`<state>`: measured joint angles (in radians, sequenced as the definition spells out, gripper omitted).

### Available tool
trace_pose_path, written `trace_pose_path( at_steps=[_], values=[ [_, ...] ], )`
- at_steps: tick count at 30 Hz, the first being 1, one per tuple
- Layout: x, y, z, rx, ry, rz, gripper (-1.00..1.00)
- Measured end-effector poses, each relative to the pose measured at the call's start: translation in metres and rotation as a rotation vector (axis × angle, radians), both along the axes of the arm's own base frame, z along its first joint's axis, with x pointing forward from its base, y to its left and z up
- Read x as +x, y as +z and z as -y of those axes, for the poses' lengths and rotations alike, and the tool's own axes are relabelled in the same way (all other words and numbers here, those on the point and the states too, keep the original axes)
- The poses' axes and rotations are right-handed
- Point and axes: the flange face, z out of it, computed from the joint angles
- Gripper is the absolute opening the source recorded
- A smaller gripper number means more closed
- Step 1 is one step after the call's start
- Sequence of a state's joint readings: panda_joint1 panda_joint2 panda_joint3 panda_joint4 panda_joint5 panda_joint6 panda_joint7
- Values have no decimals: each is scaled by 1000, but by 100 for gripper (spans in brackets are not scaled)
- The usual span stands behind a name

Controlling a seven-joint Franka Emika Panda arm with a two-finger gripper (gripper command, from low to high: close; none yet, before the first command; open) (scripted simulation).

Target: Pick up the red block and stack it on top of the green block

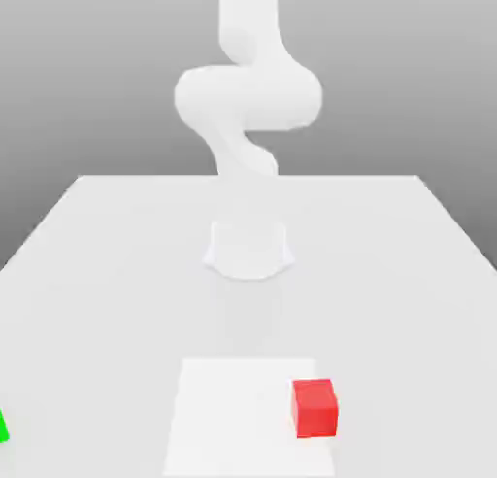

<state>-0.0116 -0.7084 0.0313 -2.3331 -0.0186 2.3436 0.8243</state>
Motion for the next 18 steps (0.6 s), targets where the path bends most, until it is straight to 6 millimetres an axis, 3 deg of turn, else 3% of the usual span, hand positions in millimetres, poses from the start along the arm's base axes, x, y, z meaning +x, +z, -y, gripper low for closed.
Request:
trace_pose_path(
  at_steps=[4, 9, 13, 18],
  values=[
    [46, -81, -15, -30, -3, -133, 0],
    [78, -186, -31, -50, 6, -294, 0],
    [85, -271, -42, -53, 20, -421, 0],
    [72, -373, -58, -40, 52, -578, 0]
  ],
)
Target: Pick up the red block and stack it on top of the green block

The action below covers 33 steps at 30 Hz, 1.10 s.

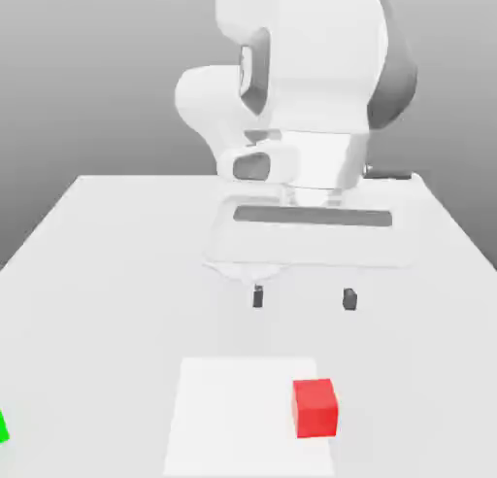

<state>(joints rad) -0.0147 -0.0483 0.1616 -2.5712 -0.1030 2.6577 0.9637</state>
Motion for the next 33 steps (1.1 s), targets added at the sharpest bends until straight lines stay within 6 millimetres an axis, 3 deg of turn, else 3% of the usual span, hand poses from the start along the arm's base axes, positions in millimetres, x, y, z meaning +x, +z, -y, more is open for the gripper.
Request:
trace_pose_path(
  at_steps=[4, 9, 10, 17, 22, 23, 25, 29, 33],
  values=[
    [-25, -72, -13, 28, 15, -118, 0],
    [-29, -132, -14, 36, 13, -141, 0],
    [-30, -142, -14, 35, 14, -142, -100],
    [-30, -144, -14, 35, 14, -142, -100],
    [-30, -96, -14, 35, 14, -142, -100],
    [-27, -87, -7, 37, -18, -142, -100],
    [-8, -80, 33, 54, -190, -140, -100],
    [17, -71, 123, 83, -535, -132, -100],
    [21, -63, 221, 107, -879, -120, -100]
  ],
)
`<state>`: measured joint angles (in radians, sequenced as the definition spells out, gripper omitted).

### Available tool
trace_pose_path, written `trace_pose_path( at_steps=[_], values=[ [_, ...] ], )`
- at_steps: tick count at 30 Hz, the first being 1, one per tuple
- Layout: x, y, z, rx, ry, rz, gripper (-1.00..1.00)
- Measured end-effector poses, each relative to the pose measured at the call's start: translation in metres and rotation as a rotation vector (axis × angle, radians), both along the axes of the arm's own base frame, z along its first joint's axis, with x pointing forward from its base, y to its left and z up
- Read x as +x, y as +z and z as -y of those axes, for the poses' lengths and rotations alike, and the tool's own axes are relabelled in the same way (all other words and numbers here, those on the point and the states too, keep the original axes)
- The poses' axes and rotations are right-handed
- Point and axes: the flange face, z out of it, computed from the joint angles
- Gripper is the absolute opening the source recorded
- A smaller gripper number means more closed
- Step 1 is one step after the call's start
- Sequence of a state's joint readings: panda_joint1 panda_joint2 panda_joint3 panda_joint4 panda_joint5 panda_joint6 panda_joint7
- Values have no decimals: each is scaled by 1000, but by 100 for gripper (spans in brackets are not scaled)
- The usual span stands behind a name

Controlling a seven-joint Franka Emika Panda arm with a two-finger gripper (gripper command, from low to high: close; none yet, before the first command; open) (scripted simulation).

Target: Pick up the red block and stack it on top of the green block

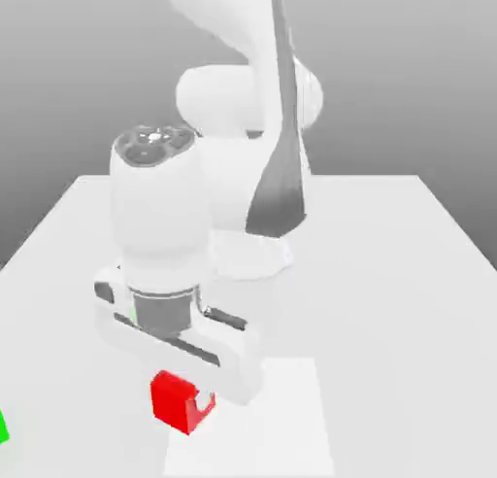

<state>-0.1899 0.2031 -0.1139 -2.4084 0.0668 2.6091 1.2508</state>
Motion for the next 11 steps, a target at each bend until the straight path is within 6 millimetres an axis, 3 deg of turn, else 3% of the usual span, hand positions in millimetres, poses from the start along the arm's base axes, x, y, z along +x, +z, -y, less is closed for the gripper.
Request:
trace_pose_path(
  at_steps=[4, 6, 7, 8, 11],
  values=[
    [-17, 5, 100, -3, -341, -1, -100],
    [-29, -12, 150, -4, -512, -3, -100],
    [-34, -30, 171, -6, -585, -4, -100],
    [-38, -41, 182, -7, -621, -4, 100],
    [-38, -41, 182, -7, -621, -4, 100]
  ],
)
